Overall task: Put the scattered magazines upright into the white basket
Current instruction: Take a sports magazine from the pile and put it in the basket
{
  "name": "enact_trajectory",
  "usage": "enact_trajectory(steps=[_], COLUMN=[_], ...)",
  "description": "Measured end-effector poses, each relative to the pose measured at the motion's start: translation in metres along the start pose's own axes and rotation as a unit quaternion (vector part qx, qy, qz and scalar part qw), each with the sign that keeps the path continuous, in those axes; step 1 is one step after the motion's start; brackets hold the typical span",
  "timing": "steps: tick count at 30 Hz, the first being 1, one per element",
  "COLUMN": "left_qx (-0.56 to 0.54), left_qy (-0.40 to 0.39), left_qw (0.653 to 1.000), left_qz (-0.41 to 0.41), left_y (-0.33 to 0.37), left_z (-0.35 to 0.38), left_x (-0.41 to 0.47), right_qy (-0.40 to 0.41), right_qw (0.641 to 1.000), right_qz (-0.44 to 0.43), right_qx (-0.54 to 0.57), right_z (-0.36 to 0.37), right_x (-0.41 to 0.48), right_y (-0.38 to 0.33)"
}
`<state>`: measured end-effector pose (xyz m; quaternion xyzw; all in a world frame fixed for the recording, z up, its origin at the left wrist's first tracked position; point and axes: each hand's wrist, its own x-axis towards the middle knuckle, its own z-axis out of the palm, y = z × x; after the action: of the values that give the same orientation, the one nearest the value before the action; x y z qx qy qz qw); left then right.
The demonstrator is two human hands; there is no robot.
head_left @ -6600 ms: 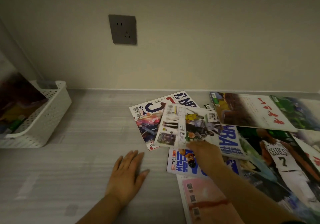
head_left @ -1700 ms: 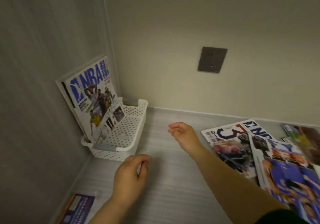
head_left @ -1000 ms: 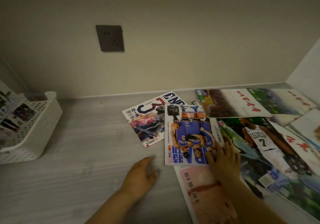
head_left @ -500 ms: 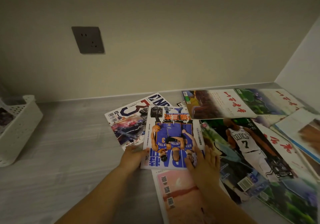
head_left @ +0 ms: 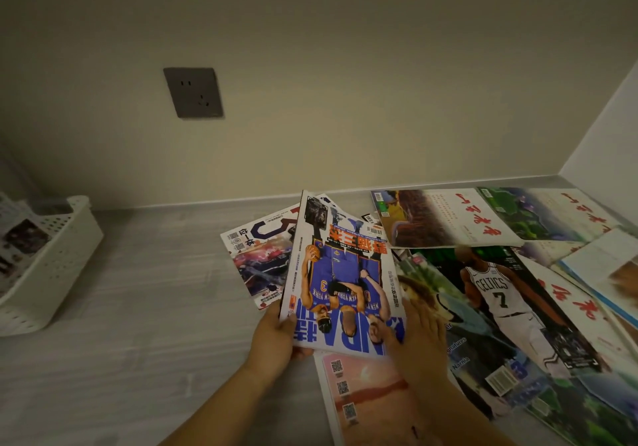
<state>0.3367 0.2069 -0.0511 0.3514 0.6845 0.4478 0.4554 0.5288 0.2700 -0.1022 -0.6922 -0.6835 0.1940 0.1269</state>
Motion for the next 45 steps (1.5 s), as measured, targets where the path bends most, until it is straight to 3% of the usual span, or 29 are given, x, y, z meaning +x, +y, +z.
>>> enact_trajectory(steps=[3, 6, 9, 13, 17, 24, 30, 38, 45], left_qx=[-0.032, -0.050, -0.053, -0.041, -0.001, 0.057, 0.026, 0.002, -0.021], left_qy=[0.024, 0.029, 0.031, 0.032, 0.056, 0.090, 0.240, 0.327, 0.376], left_qw=[0.999, 0.997, 0.994, 0.991, 0.989, 0.981, 0.950, 0.912, 0.893], left_qz=[0.029, 0.058, 0.086, 0.120, 0.136, 0.163, 0.199, 0.246, 0.245], left_y=[0.001, 0.004, 0.006, 0.006, -0.002, -0.013, 0.004, 0.025, 0.025], left_z=[-0.013, -0.029, -0.048, -0.082, -0.128, -0.203, -0.278, -0.382, -0.429], left_x=[-0.009, -0.018, -0.025, -0.031, -0.035, -0.039, -0.030, -0.026, -0.021], right_qy=[0.033, 0.020, -0.040, -0.134, -0.146, -0.156, -0.188, -0.205, -0.190], right_qw=[0.993, 0.962, 0.921, 0.852, 0.859, 0.832, 0.829, 0.794, 0.806], right_qz=[0.039, 0.072, 0.112, 0.095, 0.045, -0.057, -0.087, -0.173, -0.236], right_qx=[0.104, 0.263, 0.371, 0.498, 0.489, 0.529, 0.520, 0.545, 0.509], right_z=[-0.007, -0.018, -0.029, -0.037, -0.035, -0.012, 0.007, 0.012, 0.017], right_x=[0.004, 0.012, 0.018, 0.021, 0.019, 0.001, -0.015, -0.024, -0.027], right_y=[-0.014, -0.040, -0.066, -0.099, -0.144, -0.232, -0.302, -0.424, -0.496])
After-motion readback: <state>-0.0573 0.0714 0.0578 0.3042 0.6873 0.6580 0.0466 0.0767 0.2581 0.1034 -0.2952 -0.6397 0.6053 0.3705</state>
